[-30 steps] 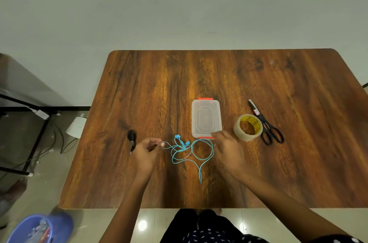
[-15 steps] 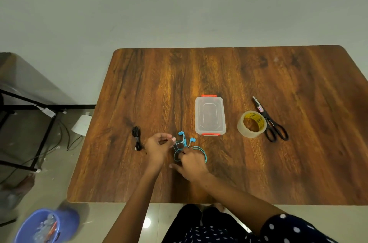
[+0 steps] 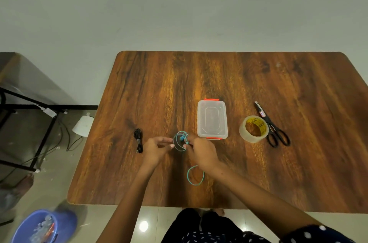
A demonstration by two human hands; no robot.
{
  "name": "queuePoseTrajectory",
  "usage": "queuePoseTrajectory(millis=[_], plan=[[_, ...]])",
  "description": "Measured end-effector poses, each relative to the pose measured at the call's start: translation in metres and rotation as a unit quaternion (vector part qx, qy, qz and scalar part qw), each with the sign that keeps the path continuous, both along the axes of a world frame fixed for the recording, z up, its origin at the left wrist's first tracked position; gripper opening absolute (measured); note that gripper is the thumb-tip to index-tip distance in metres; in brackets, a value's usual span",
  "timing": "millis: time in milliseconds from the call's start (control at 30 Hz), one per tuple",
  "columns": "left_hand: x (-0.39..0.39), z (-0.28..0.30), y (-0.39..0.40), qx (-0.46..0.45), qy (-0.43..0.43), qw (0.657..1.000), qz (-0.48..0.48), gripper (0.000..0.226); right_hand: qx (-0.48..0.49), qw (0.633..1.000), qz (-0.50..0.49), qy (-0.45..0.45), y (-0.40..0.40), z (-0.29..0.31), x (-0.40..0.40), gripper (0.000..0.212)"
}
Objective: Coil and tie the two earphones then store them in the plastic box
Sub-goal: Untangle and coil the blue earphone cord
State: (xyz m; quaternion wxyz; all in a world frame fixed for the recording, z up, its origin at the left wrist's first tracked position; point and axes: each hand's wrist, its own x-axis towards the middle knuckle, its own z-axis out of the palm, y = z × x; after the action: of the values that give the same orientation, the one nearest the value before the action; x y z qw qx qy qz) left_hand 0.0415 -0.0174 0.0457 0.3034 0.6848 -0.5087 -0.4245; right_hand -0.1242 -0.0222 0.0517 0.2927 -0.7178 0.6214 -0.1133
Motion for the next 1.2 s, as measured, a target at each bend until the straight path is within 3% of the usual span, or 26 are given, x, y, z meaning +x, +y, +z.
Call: queuePoseTrajectory(millis=[167,267,367,533,700,867,1067,1200], plan=[[-0.004,0.024,-0.005,-0.068,0.016,0.997,-0.022,0.017,-0.003,0.997,0.017,-0.075,-0.008,0.036,-0.033,0.023],[-0.014,0.046,-0.006,-0.1,0.078,0.989,-0.07,0.023,0.001,0.993,0.049,-0.107,-0.016,0.061,-0.045,0.022],[-0.023,0.063,-0.007,-0.092,0.149,0.979,-0.106,0.034,0.028,0.986,0.074,-0.149,-0.02,0.084,-0.051,0.019],[-0.029,0.077,-0.012,-0.095,0.205,0.96,-0.165,0.017,0.032,0.971,0.061,-0.228,-0.023,0.105,-0.059,0.019],[-0.023,0.085,-0.014,-0.051,0.268,0.953,-0.13,0.022,0.054,0.967,0.011,-0.247,-0.02,0.109,-0.073,0.023],[-0.03,0.104,-0.015,-0.074,0.248,0.953,-0.159,0.022,0.06,0.955,0.088,-0.277,-0.013,0.122,-0.067,0.014],[-0.027,0.128,-0.014,-0.12,0.216,0.948,-0.2,0.016,0.035,0.952,0.062,-0.298,-0.01,0.131,-0.073,0.004],[-0.016,0.136,-0.01,-0.154,0.219,0.951,-0.154,0.017,0.054,0.948,0.025,-0.313,-0.009,0.139,-0.096,0.009]])
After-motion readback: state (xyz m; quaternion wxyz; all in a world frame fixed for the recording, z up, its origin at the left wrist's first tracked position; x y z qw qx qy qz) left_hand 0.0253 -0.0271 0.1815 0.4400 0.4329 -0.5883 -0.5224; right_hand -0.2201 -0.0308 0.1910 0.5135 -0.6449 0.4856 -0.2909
